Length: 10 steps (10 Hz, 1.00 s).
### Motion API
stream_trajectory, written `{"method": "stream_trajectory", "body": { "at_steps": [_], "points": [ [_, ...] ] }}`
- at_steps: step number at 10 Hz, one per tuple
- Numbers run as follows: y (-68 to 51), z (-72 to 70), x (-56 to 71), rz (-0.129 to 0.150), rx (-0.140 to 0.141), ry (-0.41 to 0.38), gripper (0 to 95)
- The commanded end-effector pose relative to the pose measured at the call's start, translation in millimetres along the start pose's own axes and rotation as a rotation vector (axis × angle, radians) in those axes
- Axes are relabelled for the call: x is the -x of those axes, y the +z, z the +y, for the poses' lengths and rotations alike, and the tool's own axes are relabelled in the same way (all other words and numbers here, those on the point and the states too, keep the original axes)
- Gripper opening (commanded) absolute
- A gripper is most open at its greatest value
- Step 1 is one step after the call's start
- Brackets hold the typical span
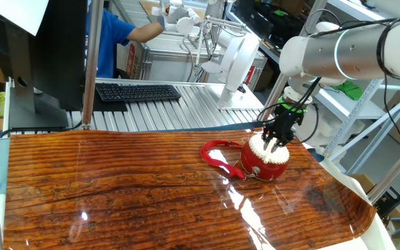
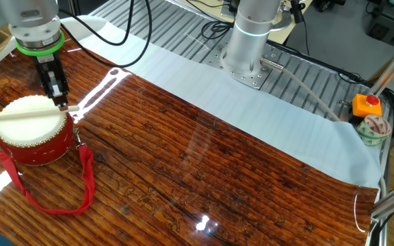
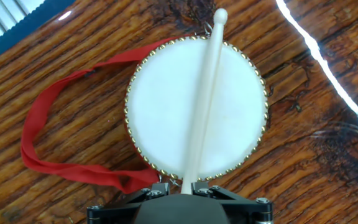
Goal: Play the drum
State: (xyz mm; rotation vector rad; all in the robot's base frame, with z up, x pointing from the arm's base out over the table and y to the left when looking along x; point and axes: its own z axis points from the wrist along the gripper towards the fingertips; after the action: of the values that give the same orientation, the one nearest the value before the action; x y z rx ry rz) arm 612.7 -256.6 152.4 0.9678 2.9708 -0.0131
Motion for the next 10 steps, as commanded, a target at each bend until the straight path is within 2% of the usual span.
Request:
{"method": "stream_trajectory", "body": {
  "at_steps": [1,5,10],
  "points": [
    [1.8,0.0,1.4,0.0,0.0,0.02,19.0],
    [15.0,4.1,1.3,-0.002,-0.002,0.051,19.0],
    [21.3,6.3,-5.1,-0.006,-0.003,0.071,19.0]
  ]
}}
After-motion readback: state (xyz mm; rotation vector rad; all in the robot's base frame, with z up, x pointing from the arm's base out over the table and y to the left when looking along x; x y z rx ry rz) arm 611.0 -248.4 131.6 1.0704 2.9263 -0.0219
